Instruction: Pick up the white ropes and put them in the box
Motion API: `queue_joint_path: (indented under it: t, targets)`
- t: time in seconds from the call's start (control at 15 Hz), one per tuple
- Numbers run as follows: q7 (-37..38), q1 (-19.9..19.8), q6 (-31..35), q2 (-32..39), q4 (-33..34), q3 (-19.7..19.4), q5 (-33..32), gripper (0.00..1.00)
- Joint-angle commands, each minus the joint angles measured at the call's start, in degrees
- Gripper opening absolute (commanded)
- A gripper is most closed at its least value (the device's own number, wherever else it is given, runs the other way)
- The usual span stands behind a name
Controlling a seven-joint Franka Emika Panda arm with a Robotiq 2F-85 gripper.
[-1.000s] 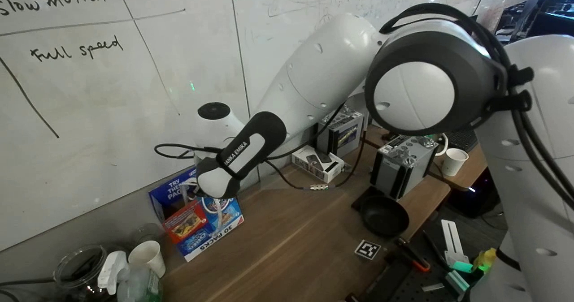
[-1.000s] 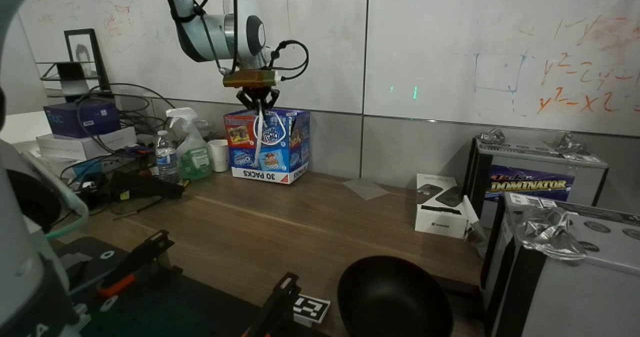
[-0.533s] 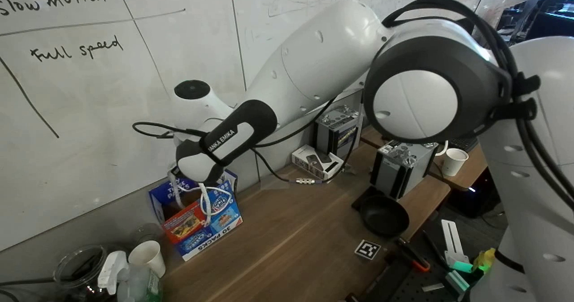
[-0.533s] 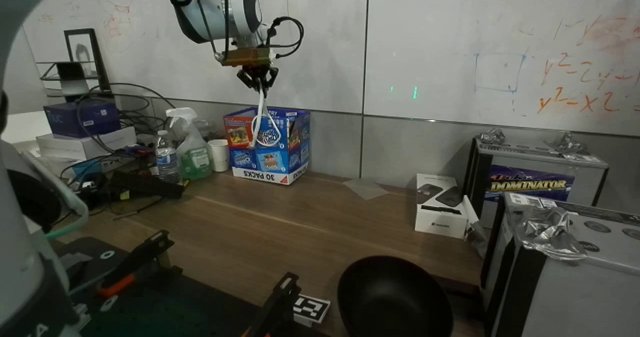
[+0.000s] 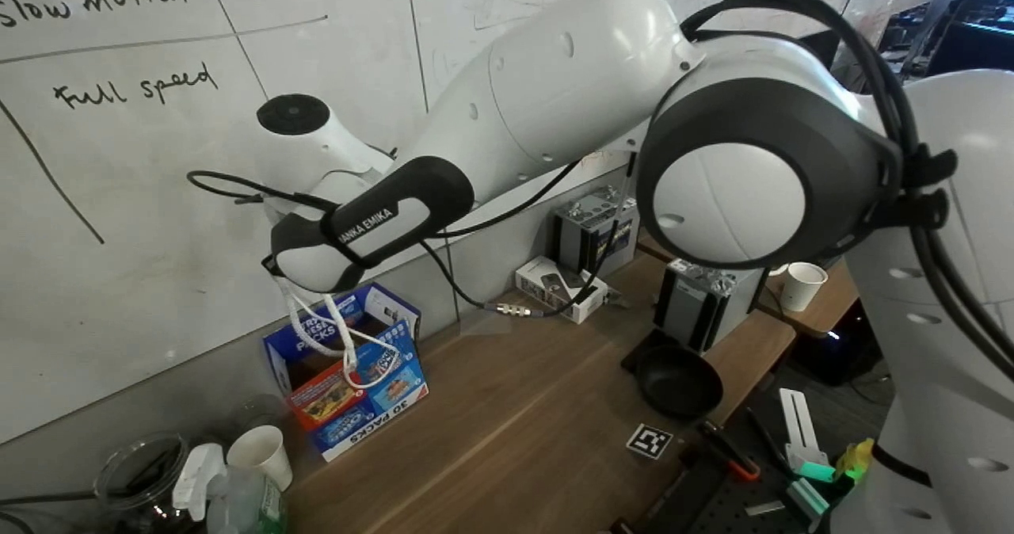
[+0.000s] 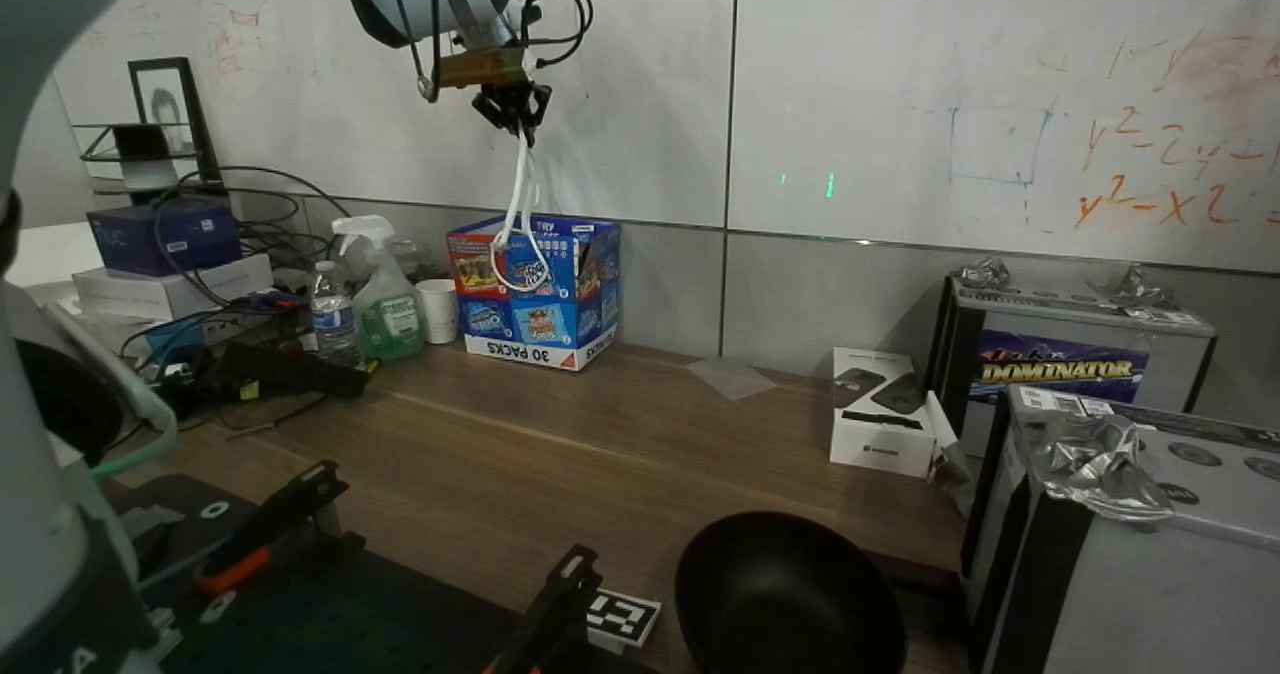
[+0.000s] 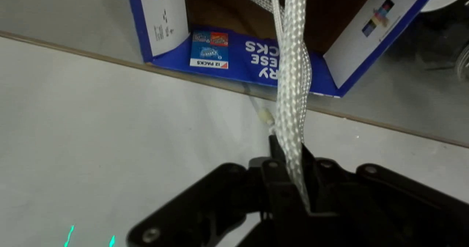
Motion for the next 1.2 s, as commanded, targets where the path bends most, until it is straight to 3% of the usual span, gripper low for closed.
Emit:
queue_joint_path:
  t: [0.0,0.6,1.0,1.07,1.13]
  targets:
    - [5.1,2.2,-1.2,1.2,5.7,-2.5,-3.4,0.07]
    - [10.0,4.1,-2.4,1.8,9.0,-4.4,-8.0,0.07]
    - [8.3,3.3,-7.3,3.2,9.4,-2.8,-6.9,0.07]
    - [8.0,3.1,-8.4,3.2,9.8,-2.5,-6.5,0.17]
    - [8.2,3.2,-9.3,3.3,9.8,-2.3,-6.5,0.36]
